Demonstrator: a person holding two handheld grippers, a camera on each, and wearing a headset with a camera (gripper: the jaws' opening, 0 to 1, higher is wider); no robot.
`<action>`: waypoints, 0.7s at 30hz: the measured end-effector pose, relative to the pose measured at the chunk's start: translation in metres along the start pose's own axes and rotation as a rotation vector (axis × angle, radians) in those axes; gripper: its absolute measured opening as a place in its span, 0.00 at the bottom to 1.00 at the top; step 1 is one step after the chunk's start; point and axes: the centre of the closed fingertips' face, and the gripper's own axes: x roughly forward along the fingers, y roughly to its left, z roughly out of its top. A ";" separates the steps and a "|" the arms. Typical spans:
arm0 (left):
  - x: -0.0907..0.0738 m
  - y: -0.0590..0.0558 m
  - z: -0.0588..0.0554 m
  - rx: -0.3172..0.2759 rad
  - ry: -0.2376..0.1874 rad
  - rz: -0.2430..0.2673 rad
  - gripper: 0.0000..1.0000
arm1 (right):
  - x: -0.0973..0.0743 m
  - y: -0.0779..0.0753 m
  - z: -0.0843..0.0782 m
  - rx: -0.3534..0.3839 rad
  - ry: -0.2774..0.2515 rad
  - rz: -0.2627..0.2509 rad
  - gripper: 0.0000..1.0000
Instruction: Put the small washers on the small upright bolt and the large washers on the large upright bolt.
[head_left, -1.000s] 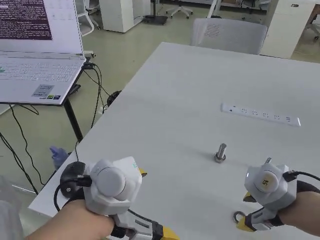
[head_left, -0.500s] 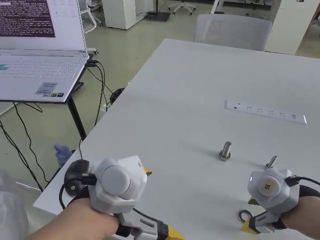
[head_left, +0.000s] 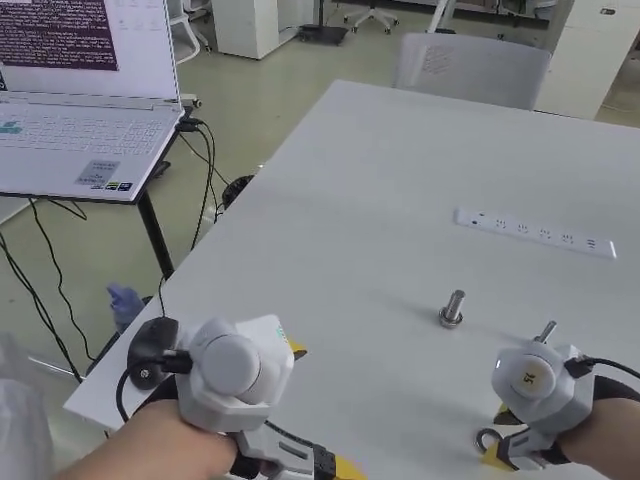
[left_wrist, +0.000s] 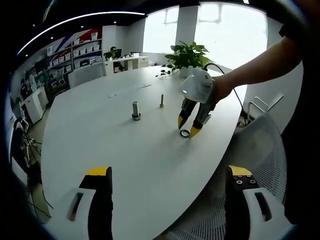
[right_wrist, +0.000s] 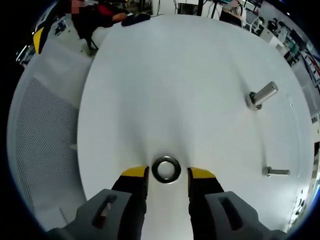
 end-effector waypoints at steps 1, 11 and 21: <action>0.000 0.000 -0.001 0.000 0.001 0.000 0.94 | 0.000 0.000 0.000 -0.007 0.014 0.002 0.31; 0.000 0.001 -0.004 -0.002 0.008 -0.001 0.90 | 0.001 0.004 -0.003 -0.021 0.091 -0.006 0.25; 0.001 -0.002 -0.003 -0.010 0.000 -0.005 0.88 | 0.000 0.001 -0.004 -0.065 0.085 0.010 0.22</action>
